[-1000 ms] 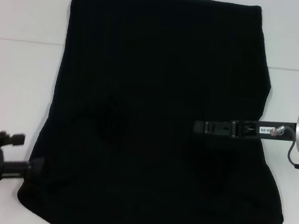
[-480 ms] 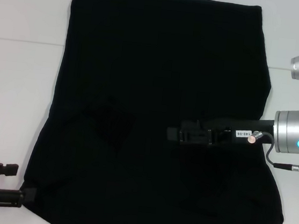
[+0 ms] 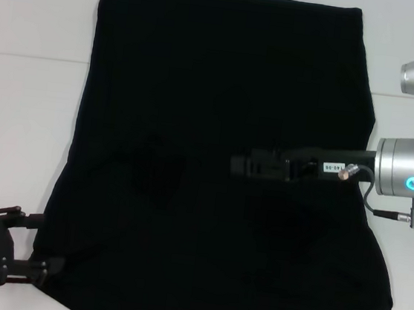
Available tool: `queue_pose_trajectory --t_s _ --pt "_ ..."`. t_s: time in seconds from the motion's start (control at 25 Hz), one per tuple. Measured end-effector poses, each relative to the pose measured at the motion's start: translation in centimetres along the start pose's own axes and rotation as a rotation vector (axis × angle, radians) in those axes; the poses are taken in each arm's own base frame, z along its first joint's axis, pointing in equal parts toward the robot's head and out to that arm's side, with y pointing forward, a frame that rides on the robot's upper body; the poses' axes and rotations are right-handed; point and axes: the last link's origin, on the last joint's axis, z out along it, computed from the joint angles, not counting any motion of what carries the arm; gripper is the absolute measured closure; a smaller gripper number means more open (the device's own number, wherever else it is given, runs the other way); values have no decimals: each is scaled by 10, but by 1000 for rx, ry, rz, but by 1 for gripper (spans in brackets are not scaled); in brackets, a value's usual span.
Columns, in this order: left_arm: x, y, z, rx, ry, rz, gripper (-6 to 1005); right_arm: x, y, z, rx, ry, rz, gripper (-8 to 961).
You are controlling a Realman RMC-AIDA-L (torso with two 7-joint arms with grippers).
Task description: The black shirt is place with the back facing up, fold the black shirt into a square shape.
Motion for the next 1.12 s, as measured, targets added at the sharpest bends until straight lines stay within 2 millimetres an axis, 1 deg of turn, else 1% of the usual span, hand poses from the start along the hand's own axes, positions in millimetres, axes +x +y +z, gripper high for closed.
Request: queue_pose_trajectory --t_s 0.16,0.52,1.08,1.12 --pt "-1 0 4 -7 -26 52 139 -5 0 1 4 -44 16 220" --pt "-4 -3 6 10 -65 91 139 -10 -1 2 5 -77 25 222" --pt "2 -5 18 -2 -93 132 158 -14 -2 -1 12 -87 20 219" --pt "2 -4 19 -7 -98 136 198 -14 -2 -1 12 -89 20 219"
